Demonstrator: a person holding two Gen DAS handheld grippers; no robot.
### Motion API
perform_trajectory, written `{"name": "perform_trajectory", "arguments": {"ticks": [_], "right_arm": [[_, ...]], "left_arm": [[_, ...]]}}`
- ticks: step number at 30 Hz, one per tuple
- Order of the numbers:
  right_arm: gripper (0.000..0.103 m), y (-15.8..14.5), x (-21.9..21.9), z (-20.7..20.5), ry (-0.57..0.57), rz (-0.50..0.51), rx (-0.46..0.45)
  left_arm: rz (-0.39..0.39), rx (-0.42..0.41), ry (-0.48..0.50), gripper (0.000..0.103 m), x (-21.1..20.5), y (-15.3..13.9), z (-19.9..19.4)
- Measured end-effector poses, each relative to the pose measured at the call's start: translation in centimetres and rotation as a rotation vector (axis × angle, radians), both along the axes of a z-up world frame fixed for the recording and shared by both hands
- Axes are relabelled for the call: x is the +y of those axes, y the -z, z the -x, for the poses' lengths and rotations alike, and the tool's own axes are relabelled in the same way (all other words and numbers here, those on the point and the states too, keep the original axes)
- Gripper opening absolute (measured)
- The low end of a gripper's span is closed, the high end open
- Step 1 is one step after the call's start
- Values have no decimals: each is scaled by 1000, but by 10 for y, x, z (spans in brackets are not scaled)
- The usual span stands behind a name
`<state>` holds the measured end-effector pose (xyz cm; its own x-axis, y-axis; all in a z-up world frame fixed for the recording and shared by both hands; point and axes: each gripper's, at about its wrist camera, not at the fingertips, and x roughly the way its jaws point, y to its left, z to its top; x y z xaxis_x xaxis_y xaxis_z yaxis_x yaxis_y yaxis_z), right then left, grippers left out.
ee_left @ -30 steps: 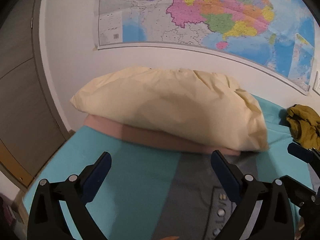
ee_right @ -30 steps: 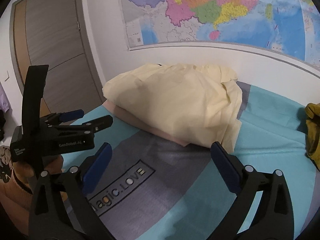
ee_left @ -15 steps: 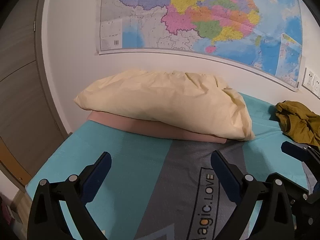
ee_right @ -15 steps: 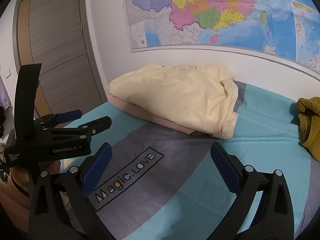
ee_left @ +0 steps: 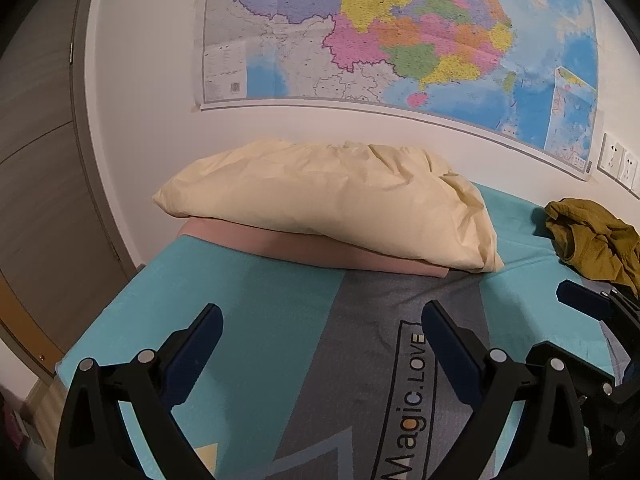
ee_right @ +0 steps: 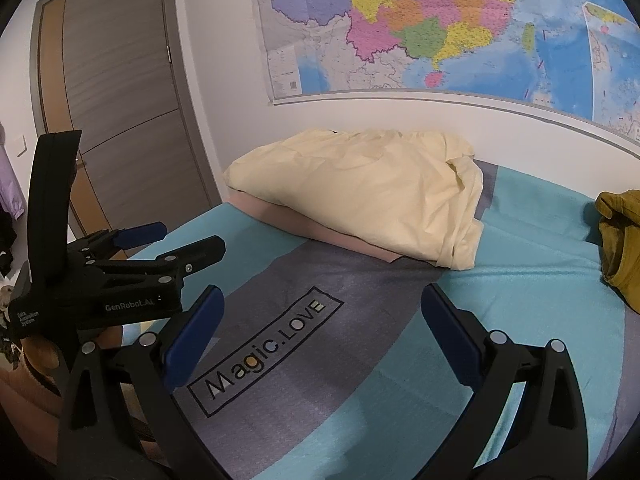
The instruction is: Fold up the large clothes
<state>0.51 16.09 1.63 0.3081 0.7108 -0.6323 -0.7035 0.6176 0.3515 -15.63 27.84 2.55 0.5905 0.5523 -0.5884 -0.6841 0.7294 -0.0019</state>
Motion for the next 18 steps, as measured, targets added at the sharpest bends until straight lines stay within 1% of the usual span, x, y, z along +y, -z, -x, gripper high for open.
{"name": "perform_trajectory", "arguments": {"ticks": [18], "right_arm": [[97, 0, -1, 5, 0, -2, 15]], "left_arm": [[11, 3, 0, 96, 1, 1, 2]]}}
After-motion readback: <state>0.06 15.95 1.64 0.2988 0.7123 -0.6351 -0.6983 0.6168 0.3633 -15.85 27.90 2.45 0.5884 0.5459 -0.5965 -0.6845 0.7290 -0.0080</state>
